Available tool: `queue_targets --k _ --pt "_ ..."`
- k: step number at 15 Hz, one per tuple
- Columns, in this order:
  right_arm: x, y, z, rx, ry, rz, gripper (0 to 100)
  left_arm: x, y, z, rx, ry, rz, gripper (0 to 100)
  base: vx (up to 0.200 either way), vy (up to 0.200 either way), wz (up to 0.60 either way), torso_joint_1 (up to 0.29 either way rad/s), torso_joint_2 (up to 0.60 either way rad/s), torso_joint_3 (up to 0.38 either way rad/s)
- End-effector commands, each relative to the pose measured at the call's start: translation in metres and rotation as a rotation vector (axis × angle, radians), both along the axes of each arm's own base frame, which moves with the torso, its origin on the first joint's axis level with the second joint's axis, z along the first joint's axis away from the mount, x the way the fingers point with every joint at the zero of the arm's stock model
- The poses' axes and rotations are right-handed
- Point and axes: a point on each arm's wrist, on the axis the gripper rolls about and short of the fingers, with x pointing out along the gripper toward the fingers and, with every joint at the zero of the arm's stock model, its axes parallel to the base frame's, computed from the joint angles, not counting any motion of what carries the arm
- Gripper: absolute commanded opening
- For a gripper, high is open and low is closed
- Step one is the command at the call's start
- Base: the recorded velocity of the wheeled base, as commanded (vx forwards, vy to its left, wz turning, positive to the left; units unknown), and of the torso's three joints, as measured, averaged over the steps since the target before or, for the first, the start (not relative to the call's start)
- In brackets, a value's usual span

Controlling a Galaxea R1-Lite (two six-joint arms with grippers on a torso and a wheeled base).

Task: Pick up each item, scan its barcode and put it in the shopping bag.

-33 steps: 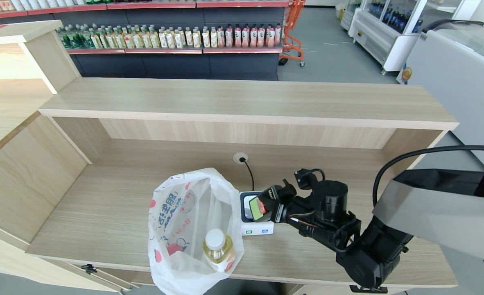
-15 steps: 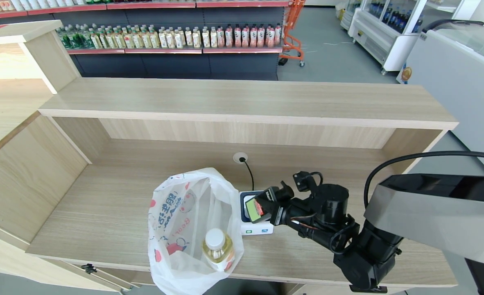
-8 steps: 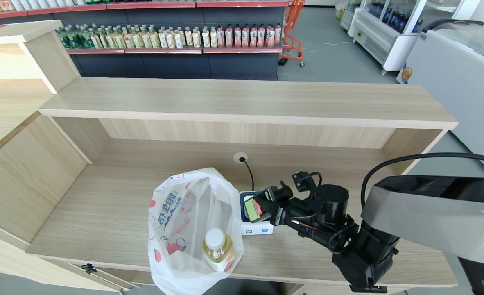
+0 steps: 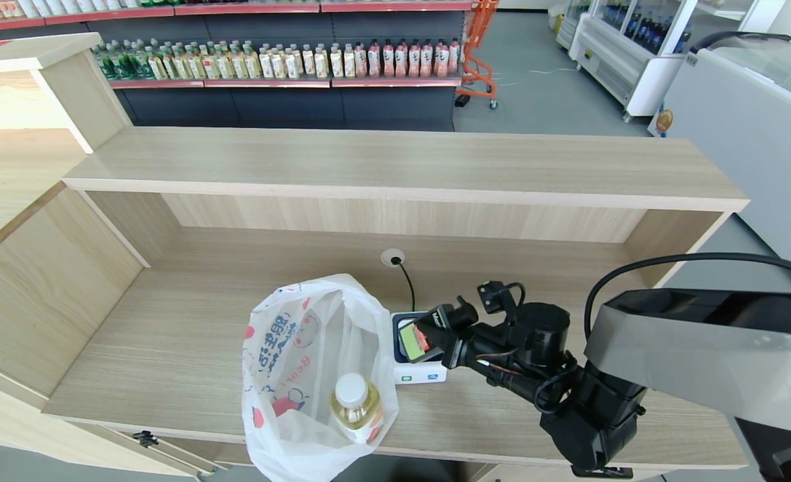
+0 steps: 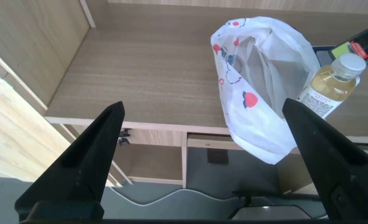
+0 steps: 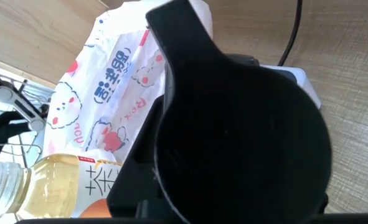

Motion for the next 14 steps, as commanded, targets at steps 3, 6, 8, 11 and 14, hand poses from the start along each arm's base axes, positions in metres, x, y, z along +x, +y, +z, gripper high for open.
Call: queue_targets --k 3,6,8,11,14 --pt "0.0 -0.001 0.003 0.007 -0.017 -0.004 0 0.0 0.0 0.0 0.0 -0.001 0.001 100 0.0 0.0 0.0 0.0 0.0 0.0" --pt "-0.009 -0.021 0.039 0.008 -0.089 -0.037 0 0.0 0.0 0.0 0.0 -0.001 0.001 100 0.0 0.0 0.0 0.0 0.0 0.0" --pt "-0.035 -0.038 0.067 -0.04 -0.165 -0.042 0 0.0 0.0 0.0 0.0 -0.001 0.001 100 0.0 0.0 0.0 0.0 0.0 0.0" --pt "-0.075 -0.053 0.093 -0.145 -0.296 -0.026 0 0.0 0.0 0.0 0.0 -0.001 0.001 100 0.0 0.067 0.0 0.002 0.0 0.002" --pt "-0.092 -0.058 0.1 -0.231 -0.376 -0.046 0 0.0 0.0 0.0 0.0 -0.001 -0.001 100 0.0 0.2 0.0 -0.001 -0.01 0.009"
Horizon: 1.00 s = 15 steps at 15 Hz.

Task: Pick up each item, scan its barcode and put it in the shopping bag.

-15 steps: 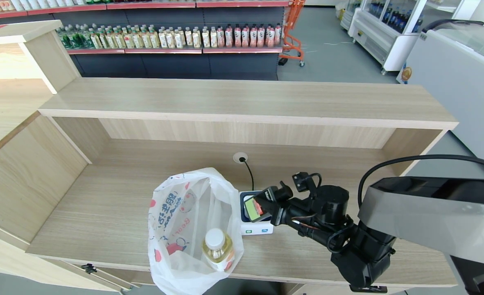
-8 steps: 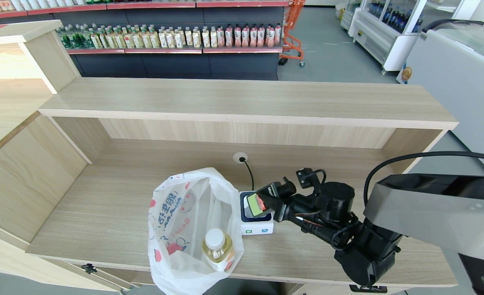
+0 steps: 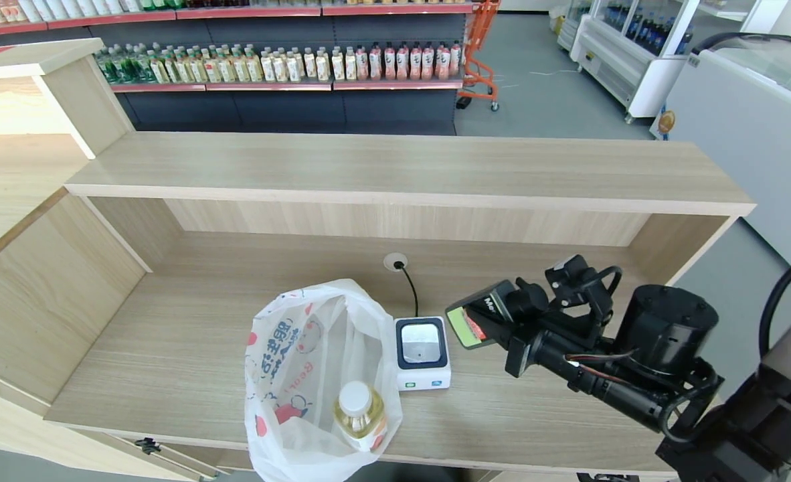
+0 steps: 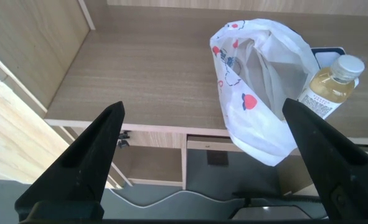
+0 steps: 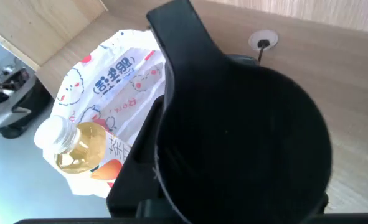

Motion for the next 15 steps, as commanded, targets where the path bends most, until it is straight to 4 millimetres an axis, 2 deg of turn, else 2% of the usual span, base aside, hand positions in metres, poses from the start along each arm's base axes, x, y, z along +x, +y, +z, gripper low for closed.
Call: queue_targets --k 1,5,7,9,15 --pt "-0.013 -0.005 0.017 0.002 -0.049 -0.012 0 0.0 0.0 0.0 0.0 0.0 -0.001 100 0.0 0.2 0.0 0.022 0.02 -0.002" --pt "-0.004 0.001 0.014 -0.028 -0.065 -0.041 0 0.0 0.0 0.0 0.0 0.0 0.001 100 0.0 0.2 0.0 0.005 0.0 0.004" --pt "0.017 0.01 0.013 -0.047 -0.092 -0.054 0 0.0 0.0 0.0 -0.002 0.0 -0.001 100 0.0 0.0 0.0 0.0 0.0 0.0" --pt "0.025 0.011 0.008 -0.071 -0.092 -0.062 0 0.0 0.0 0.0 -0.002 0.0 -0.001 100 0.0 0.0 0.0 0.0 0.0 0.0" --pt "0.03 0.013 -0.016 -0.127 -0.06 -0.06 0 0.0 0.0 0.0 -0.002 0.0 -0.001 100 0.0 0.0 0.0 0.0 0.0 0.0"
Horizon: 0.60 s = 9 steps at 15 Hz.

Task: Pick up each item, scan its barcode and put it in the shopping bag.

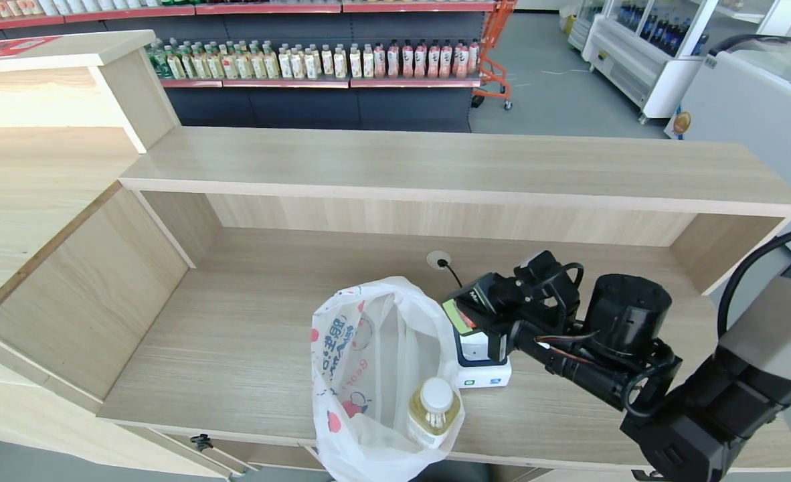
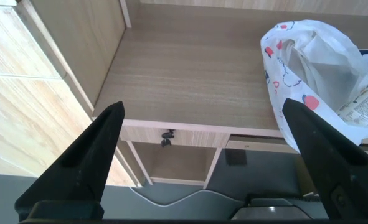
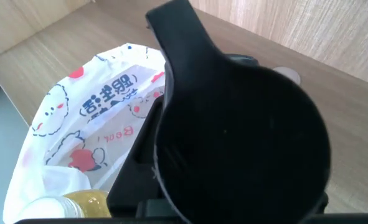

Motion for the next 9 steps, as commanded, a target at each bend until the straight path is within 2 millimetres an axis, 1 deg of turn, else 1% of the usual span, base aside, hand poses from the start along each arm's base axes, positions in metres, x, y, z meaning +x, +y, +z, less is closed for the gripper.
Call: queue_targets --k 1,4,7,9 --pt "0.002 0.003 -0.014 -0.009 0.019 0.011 0 0.0 0.0 0.0 0.0 -0.001 -0.001 100 0.0 0.0 0.0 0.0 0.0 0.0" --pt "0.005 0.006 -0.032 -0.016 0.015 0.051 0 0.0 0.0 0.0 -0.002 -0.001 0.001 100 0.0 0.0 0.0 0.0 0.0 0.0" --pt "0.004 0.008 -0.043 -0.044 0.038 0.067 0 0.0 0.0 0.0 0.0 -0.001 -0.001 100 0.0 0.0 0.0 0.0 0.0 0.0" --pt "0.018 0.013 -0.047 -0.062 -0.005 0.062 0 0.0 0.0 0.0 -0.002 -0.001 -0.001 100 0.0 0.0 0.0 0.0 0.0 0.0"
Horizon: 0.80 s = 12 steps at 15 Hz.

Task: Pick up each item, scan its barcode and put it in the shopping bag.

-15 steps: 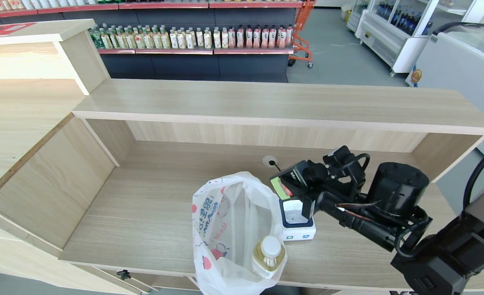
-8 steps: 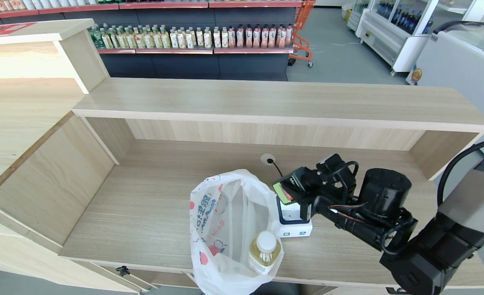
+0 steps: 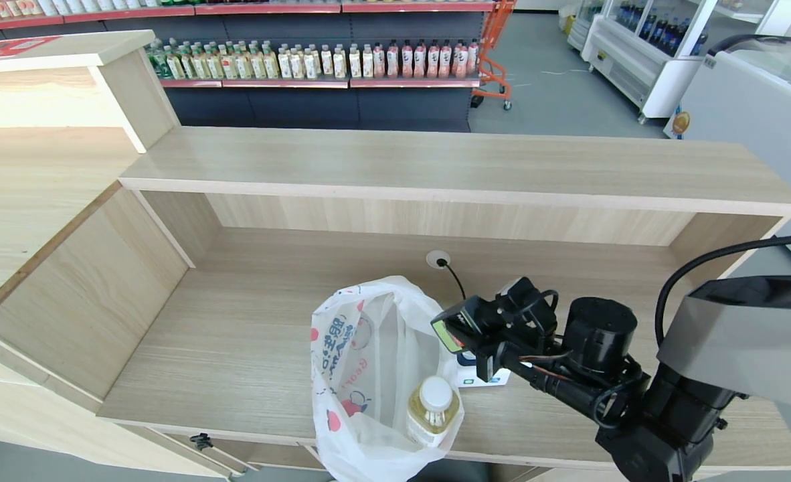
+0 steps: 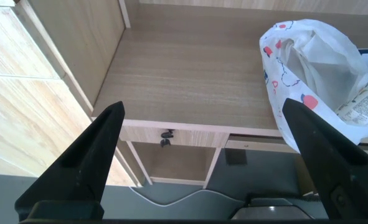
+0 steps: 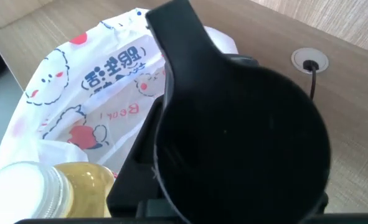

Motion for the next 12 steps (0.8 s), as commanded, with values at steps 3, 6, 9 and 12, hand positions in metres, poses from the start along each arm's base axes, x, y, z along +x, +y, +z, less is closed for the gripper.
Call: queue_targets --k 3,6,9,12 --pt "0.01 0.001 -0.014 -0.047 -0.011 -0.01 0 0.0 0.0 0.0 0.0 -0.001 -0.001 100 0.0 0.0 0.0 0.0 0.0 0.0" --pt "0.006 0.001 -0.015 -0.05 0.001 -0.006 0 0.0 0.0 0.0 0.0 -0.001 -0.001 100 0.0 0.0 0.0 0.0 0.0 0.0" --pt "0.002 0.001 -0.017 -0.057 0.012 0.001 0 0.0 0.0 0.0 -0.001 -0.001 -0.001 100 0.0 0.0 0.0 0.0 0.0 0.0" --pt "-0.009 0.005 -0.023 -0.073 0.046 0.026 0 0.0 0.0 0.0 0.0 -0.001 -0.001 100 0.0 0.0 0.0 0.0 0.0 0.0"
